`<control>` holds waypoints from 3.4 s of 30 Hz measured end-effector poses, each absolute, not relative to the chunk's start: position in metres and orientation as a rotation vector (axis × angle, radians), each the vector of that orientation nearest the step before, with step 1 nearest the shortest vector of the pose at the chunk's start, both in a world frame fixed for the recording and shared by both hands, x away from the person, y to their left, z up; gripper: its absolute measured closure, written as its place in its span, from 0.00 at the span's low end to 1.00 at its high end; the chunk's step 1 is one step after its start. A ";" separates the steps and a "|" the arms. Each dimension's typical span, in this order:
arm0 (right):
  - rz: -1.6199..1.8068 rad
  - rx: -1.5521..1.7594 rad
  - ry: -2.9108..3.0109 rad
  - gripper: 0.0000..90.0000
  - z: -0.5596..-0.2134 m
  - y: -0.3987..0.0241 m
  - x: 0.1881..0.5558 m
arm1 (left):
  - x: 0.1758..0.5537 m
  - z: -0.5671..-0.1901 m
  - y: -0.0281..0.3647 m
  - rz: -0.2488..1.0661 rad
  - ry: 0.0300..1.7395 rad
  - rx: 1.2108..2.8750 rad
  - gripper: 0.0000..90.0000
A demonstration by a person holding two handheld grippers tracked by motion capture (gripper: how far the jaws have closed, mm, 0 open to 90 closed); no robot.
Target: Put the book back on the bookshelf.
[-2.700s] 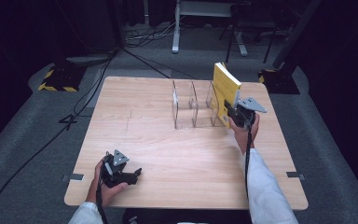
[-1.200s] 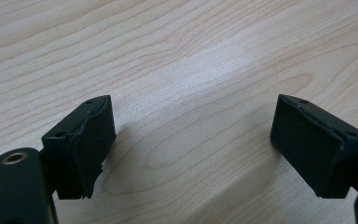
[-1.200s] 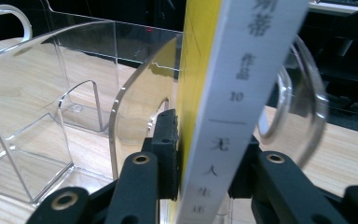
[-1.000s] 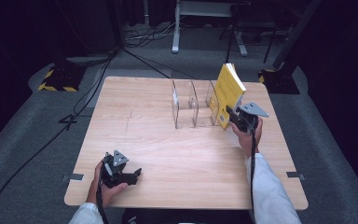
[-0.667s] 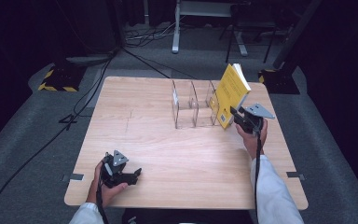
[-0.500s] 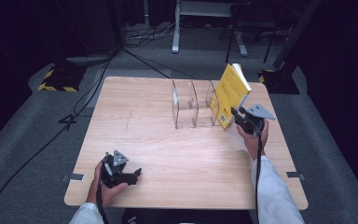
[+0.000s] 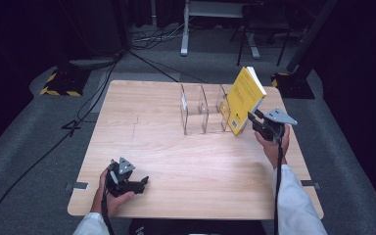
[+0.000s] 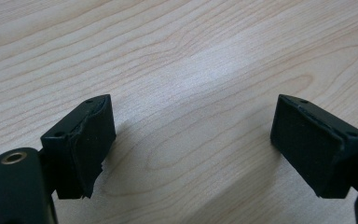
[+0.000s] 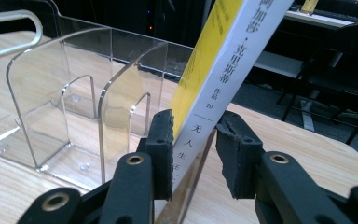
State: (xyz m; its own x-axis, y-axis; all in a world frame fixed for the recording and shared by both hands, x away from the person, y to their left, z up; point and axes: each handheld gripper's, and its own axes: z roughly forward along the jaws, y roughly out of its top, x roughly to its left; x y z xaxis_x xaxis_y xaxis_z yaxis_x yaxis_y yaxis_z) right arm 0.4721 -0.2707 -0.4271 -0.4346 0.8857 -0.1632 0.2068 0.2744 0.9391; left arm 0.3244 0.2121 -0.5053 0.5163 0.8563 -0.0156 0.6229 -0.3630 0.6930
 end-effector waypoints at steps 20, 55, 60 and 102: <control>1.109 0.870 1.979 0.81 -0.406 -0.273 0.460 | 0.324 -0.505 0.212 0.463 1.201 2.108 0.16; 1.081 0.788 2.186 0.54 -0.401 -0.292 0.409 | 0.324 -0.505 0.212 0.460 1.204 2.106 0.16; 1.039 0.742 2.251 0.50 -0.404 -0.291 0.400 | 0.325 -0.505 0.212 0.456 1.201 2.108 0.16; 0.898 0.902 2.322 0.29 -0.479 -0.360 0.331 | 0.326 -0.505 0.213 0.448 1.181 2.118 0.15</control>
